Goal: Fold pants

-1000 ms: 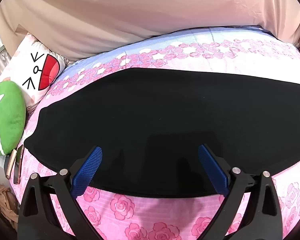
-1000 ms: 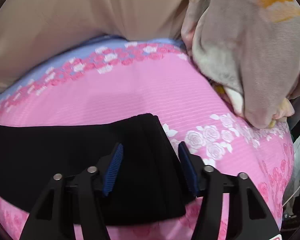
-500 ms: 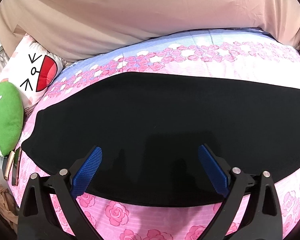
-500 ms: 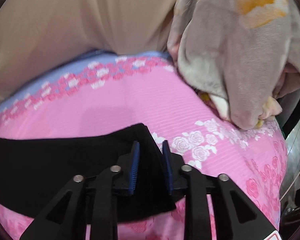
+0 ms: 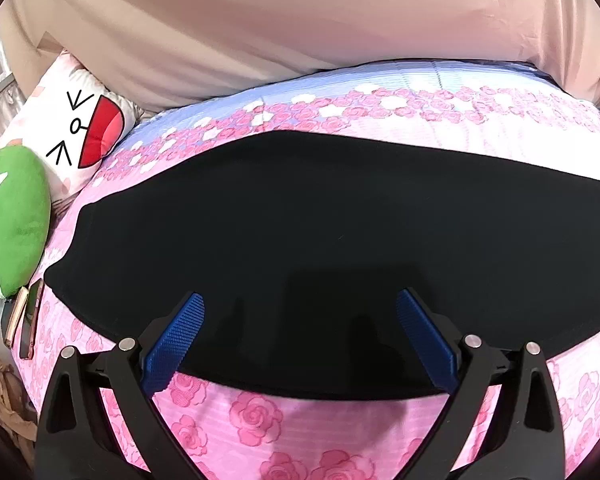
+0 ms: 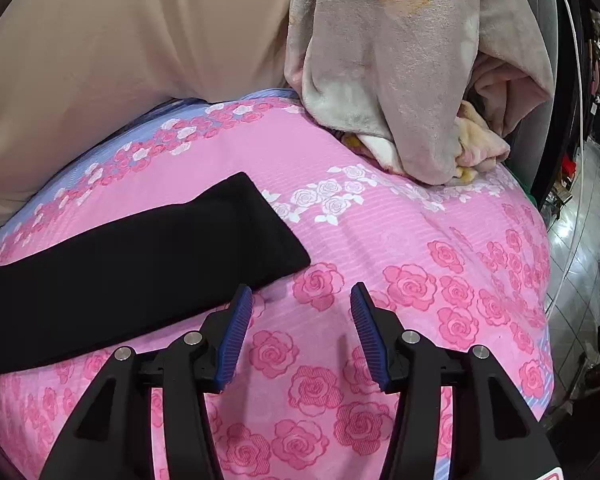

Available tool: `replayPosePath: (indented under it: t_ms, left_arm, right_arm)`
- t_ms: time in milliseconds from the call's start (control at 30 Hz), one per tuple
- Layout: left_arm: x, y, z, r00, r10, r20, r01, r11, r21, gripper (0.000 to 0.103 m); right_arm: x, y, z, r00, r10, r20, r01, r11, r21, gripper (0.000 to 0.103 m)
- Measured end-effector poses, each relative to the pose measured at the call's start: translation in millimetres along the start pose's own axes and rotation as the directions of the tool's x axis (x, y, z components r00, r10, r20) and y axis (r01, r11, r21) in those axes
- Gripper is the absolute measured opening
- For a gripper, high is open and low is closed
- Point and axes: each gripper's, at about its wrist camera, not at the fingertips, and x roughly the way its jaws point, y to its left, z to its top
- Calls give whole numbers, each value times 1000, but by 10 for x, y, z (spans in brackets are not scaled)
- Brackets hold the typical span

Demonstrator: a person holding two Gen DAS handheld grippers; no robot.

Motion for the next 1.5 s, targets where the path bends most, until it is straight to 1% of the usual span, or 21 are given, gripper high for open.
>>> replayPosePath:
  t_ms: [100,300,433,500,533,600,633,700,767,800,833,900,967,1000,1067,1133,1267,1333,1400,1433,1500]
  left_arm:
    - [-16,47,-31,1000,4,0,-4,1000,-6,95]
    - [-107,88,-39,1000,-10,13,10,1000,-16,95]
    - [-152,63,-20,1000,-16,24,16,1000,-12,95]
    - [-157,57,-14,1000,-15,25,15,1000,-12,95]
    - [-152,51,-3,1000,-15,24,15,1000,-10,95]
    - [-167,45,6,1000,-16,24,16,1000,-10,95]
    - [-178,36,30,1000,-13,28,14,1000,-10,95]
    - [-202,18,70,999,-13,38,13,1000,-9,95]
    - [-227,-17,100,999,-14,48,15,1000,-8,95]
    - [-233,-37,102,999,-20,50,20,1000,-5,95]
    - [-230,-66,99,999,-22,48,22,1000,-2,95]
    - [-209,-104,79,999,-31,39,31,1000,5,95]
    - [-172,-145,52,999,-31,23,30,999,22,95]
    - [-161,-162,43,999,-33,19,32,999,31,95]
    - [-147,-189,37,1000,-26,16,25,999,42,95]
    - [-148,-195,45,999,-32,18,31,999,38,95]
    - [-159,-228,59,999,-41,24,40,999,32,95]
    - [-168,-255,53,999,-44,23,43,999,31,95]
    - [-168,-277,43,999,-41,23,40,999,36,95]
    - [-164,-282,40,999,-38,20,37,999,39,95]
    - [-155,-280,32,999,-32,17,32,999,44,95]
  right_arm:
    - [9,74,7,1000,12,3,-12,1000,-18,57]
    - [109,296,99,996,88,-6,-89,995,-41,58]
    - [432,268,177,996,63,-70,-63,998,-10,57]
    - [534,266,187,994,65,-88,-66,998,-10,20]
    - [550,268,208,993,77,-92,-78,997,-11,10]
    - [427,344,335,994,96,-52,-99,994,-38,9]
    - [298,390,427,995,103,-11,-103,993,-62,9]
    - [-45,448,665,986,137,91,-128,987,-96,9]
    - [-236,476,789,979,134,151,-114,984,-137,9]
    - [-225,459,801,981,117,155,-94,984,-151,9]
    - [-129,411,791,986,96,136,-75,985,-154,9]
    - [308,257,624,998,64,16,-61,990,-129,10]
    - [671,145,425,992,70,-105,-81,992,-99,11]
    - [689,104,350,993,78,-92,-85,993,-80,12]
    - [578,93,352,995,75,-66,-79,995,-59,27]
    - [432,117,397,999,38,-16,-39,997,-70,31]
    - [323,301,600,996,91,16,-89,991,-101,31]
    - [412,427,659,994,113,-5,-112,985,-135,30]
    - [620,559,703,988,143,-50,-149,977,-151,28]
    - [754,595,729,989,128,-71,-138,978,-154,28]
    - [1024,596,767,992,57,-111,-74,985,-154,18]
